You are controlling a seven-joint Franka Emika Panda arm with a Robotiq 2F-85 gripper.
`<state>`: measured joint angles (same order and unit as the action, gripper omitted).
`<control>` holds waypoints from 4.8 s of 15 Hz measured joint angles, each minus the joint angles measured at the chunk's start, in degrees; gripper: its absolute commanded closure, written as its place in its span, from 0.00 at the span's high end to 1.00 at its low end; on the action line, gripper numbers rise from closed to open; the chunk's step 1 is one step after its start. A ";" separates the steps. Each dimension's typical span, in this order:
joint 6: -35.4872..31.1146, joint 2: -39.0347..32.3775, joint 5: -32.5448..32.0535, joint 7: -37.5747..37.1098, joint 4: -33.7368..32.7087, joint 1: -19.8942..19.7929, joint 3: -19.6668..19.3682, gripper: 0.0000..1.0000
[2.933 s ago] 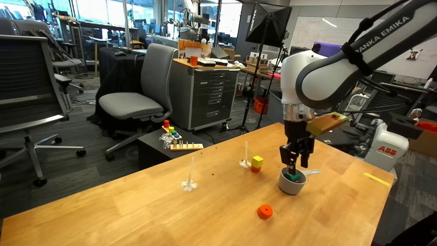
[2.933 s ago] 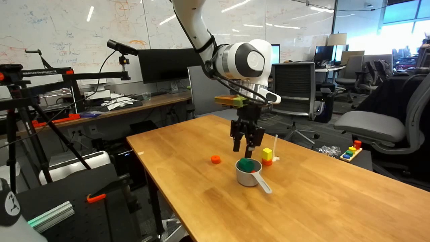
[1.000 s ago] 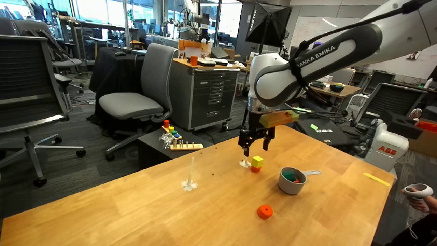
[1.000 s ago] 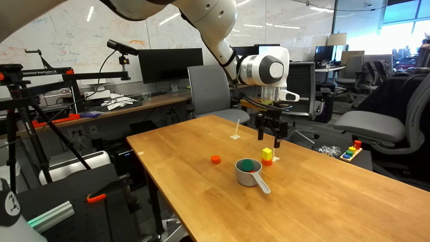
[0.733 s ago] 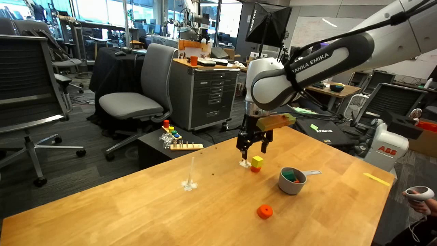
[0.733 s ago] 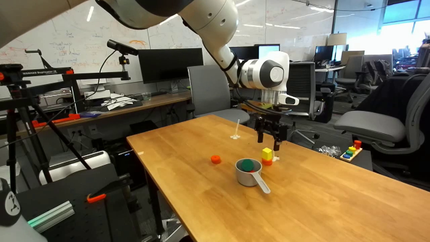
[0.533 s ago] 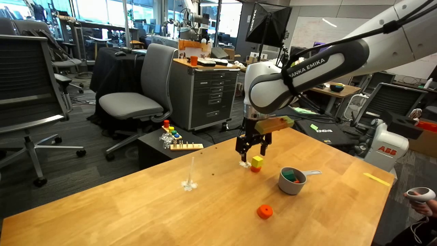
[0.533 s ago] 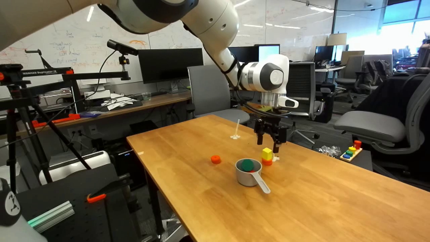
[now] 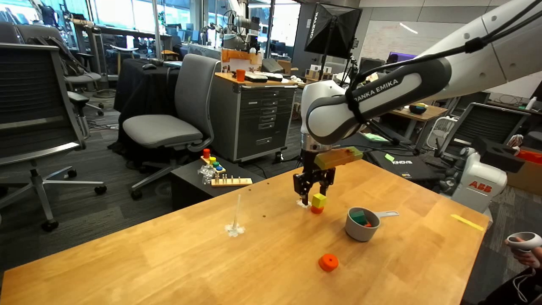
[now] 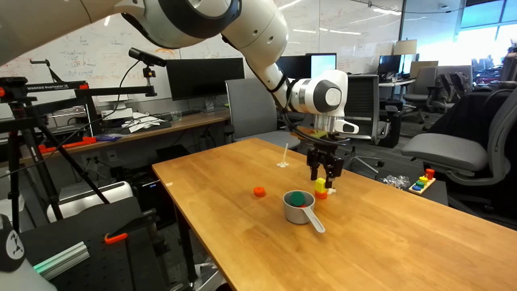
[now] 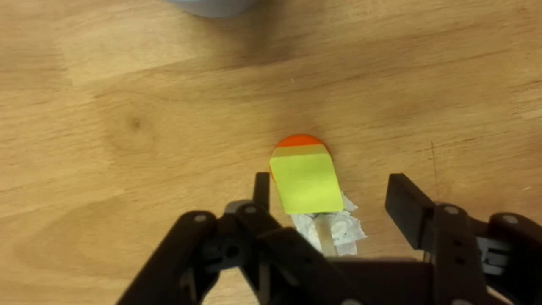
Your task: Put the blocks in the cup
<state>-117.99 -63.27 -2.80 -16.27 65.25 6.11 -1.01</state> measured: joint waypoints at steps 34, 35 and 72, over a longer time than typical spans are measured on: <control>-2.02 25.84 3.14 -0.03 34.51 -2.24 0.55 0.09; -2.36 26.40 3.23 -0.03 35.62 -2.41 0.54 0.09; -6.42 24.80 4.87 -1.26 37.07 -2.78 -0.43 1.00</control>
